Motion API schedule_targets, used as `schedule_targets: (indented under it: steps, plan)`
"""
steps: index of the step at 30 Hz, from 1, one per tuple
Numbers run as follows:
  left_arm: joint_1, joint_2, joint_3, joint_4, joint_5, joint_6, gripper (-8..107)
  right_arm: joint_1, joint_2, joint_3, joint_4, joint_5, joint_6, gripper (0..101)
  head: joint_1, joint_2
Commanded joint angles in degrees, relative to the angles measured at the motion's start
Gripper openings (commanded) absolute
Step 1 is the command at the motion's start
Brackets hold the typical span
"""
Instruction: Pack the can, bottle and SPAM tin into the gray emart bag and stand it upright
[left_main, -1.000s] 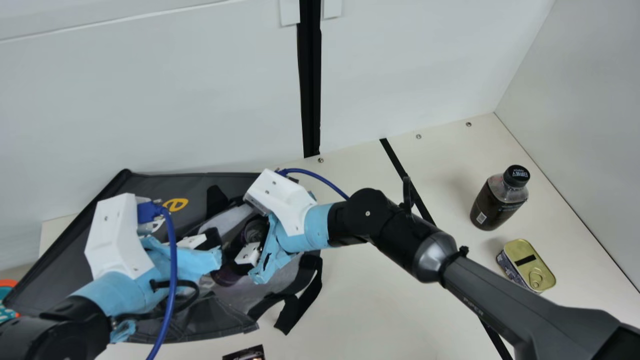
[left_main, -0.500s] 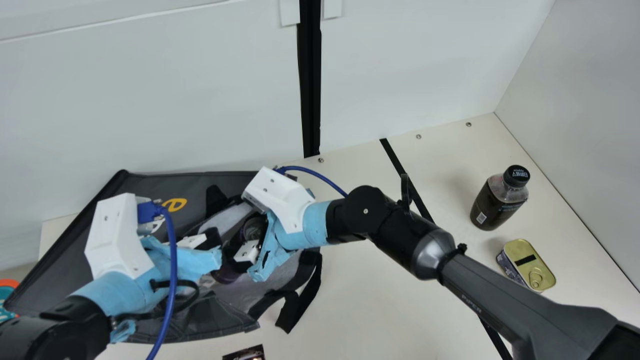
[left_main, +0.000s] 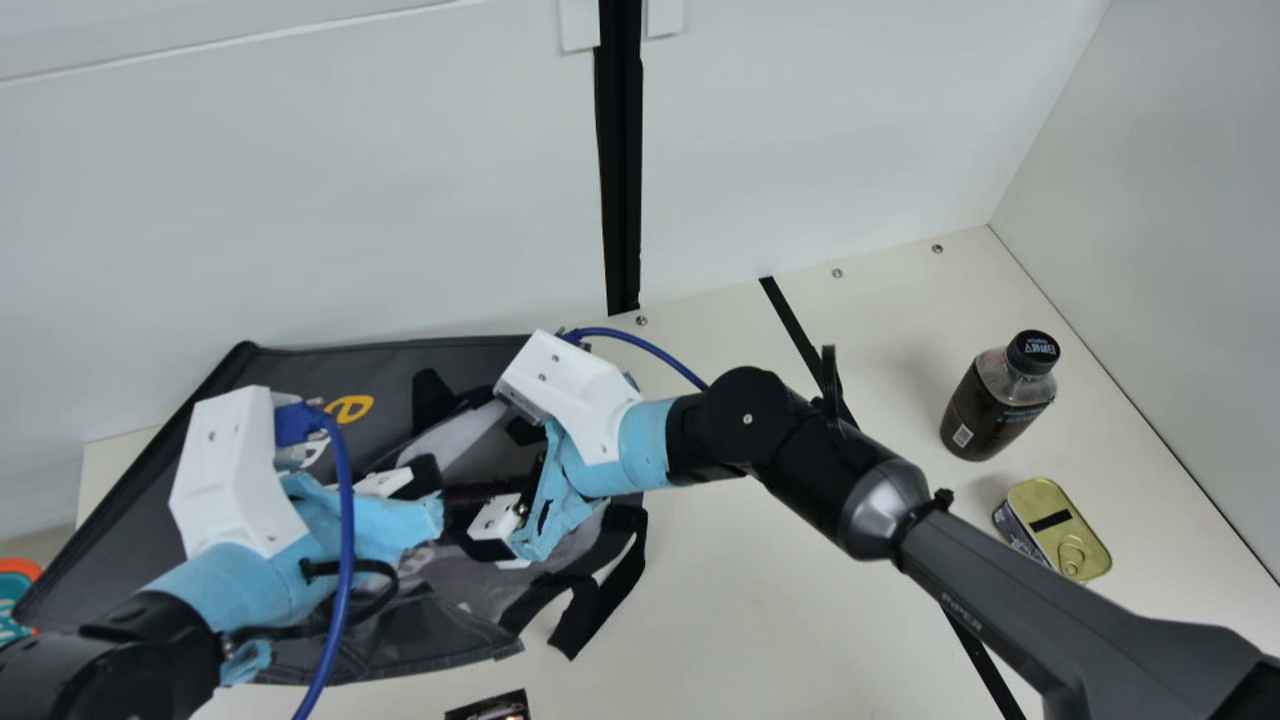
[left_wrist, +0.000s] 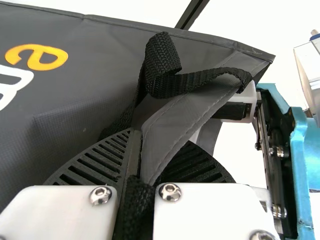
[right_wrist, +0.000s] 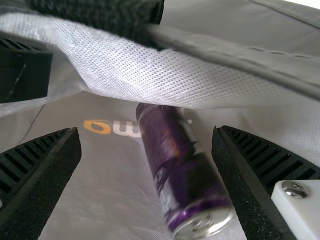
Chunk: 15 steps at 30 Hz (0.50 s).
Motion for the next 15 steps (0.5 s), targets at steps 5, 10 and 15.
schedule_targets:
  steps: [5, 10, 15]
  plan:
    - [0.0, 0.0, 0.0, 0.0, 0.0, 0.0, -8, -0.9, -0.9, 0.4, 0.3, 0.9, -0.7, 95, -1.3, -0.1]
    - [0.0, 0.0, 0.0, 0.0, 0.0, 0.0, -8, -2.0, -2.4, 1.1, 0.0, 2.4, -0.6, 95, -1.3, -0.1]
    - [0.0, 0.0, 0.0, 0.0, 0.0, 0.0, -8, -3.1, -4.3, 2.0, -0.7, 3.8, -0.1, 95, -1.3, -0.1]
